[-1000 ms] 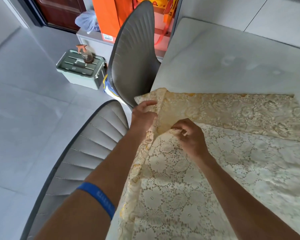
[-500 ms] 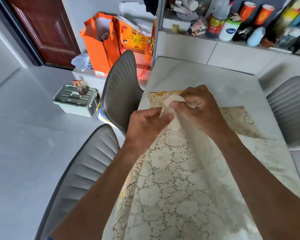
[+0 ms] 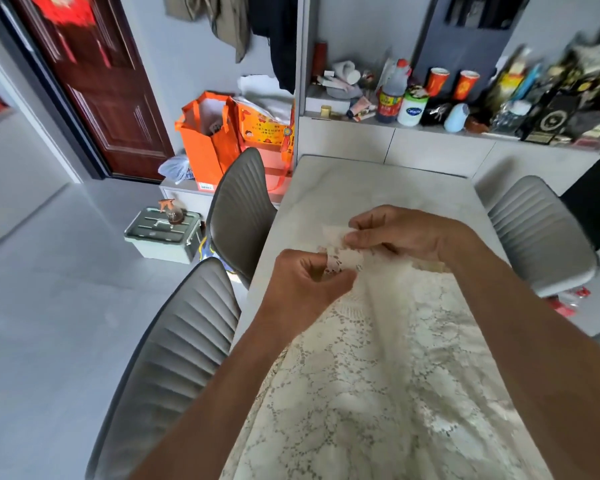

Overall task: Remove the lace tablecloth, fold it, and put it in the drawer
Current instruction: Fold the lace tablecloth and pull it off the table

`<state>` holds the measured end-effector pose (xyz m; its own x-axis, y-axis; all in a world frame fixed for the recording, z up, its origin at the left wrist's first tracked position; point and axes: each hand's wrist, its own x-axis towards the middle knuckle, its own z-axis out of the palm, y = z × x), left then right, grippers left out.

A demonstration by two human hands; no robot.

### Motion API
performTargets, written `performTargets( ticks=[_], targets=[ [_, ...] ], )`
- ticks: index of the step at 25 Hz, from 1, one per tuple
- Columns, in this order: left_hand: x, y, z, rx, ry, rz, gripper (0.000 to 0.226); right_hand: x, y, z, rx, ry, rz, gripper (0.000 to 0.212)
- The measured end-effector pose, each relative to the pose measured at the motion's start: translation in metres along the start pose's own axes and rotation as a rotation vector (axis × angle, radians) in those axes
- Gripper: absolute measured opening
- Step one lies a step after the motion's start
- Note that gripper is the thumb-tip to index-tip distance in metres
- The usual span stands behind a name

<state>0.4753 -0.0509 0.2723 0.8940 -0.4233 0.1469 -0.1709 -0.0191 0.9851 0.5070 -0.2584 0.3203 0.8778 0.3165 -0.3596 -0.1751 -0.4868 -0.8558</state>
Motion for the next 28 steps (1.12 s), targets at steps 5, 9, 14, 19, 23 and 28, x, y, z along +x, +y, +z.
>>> performTargets(
  ticks=[5,9,14,19,23,28],
  targets=[
    [-0.098,0.003,0.062,0.038,0.112,-0.074,0.054,-0.092,0.046,0.035,0.044,-0.054,-0.011,0.025],
    [-0.141,0.008,0.098,0.104,0.173,-0.114,0.045,-0.147,0.073,0.058,0.135,0.073,-0.11,0.041],
    [-0.15,0.029,0.121,0.062,0.268,-0.058,0.026,-0.185,0.079,0.073,0.233,0.275,-0.232,0.03],
    [-0.144,0.037,0.122,0.095,0.344,-0.029,0.011,-0.193,0.072,0.08,0.275,0.395,-0.313,0.023],
    [-0.137,0.036,0.11,0.107,0.328,0.028,0.021,-0.181,0.056,0.084,0.257,0.469,-0.35,0.019],
    [-0.123,0.035,0.084,0.047,0.24,0.058,0.02,-0.16,0.042,0.086,0.279,0.451,-0.368,0.021]
  ],
)
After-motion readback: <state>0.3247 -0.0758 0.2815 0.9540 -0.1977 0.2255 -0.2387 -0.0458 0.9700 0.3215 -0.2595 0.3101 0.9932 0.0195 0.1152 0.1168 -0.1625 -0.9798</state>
